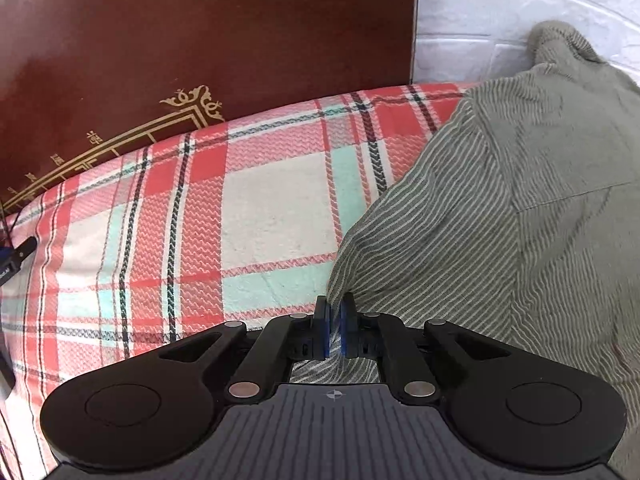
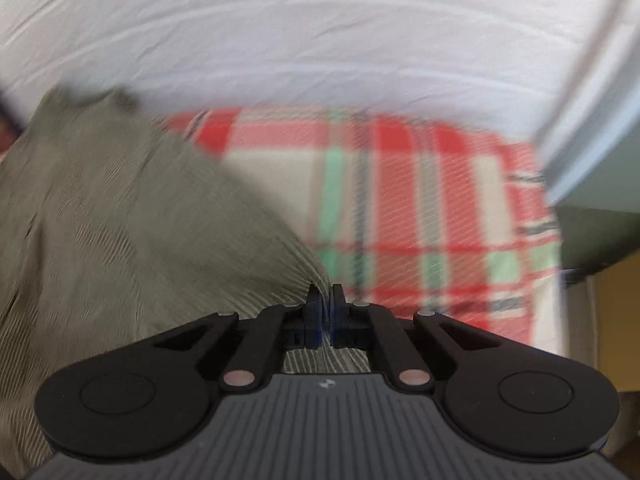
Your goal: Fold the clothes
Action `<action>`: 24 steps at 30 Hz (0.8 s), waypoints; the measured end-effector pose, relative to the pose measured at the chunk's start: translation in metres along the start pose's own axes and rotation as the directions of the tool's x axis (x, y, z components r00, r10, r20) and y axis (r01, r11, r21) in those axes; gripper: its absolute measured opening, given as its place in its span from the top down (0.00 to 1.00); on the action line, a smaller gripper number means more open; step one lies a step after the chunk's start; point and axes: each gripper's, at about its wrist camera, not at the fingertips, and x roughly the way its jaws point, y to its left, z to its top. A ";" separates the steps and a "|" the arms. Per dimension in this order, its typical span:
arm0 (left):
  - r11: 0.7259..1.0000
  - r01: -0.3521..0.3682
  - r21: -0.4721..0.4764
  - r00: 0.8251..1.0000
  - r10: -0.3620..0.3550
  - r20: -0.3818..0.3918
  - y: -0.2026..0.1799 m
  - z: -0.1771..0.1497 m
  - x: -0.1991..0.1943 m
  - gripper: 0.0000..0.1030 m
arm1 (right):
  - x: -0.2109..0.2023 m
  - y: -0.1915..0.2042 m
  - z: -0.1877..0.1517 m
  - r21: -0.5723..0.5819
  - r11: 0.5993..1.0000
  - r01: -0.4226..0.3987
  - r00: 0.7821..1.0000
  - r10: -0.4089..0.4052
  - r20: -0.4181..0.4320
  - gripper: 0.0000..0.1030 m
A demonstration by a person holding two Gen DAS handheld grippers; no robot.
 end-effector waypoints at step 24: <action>0.975 -0.017 -0.223 0.993 0.043 0.113 0.005 -0.084 -0.116 0.49 | -0.099 -0.066 -0.137 0.153 0.975 -0.160 0.982 0.141 0.127 0.48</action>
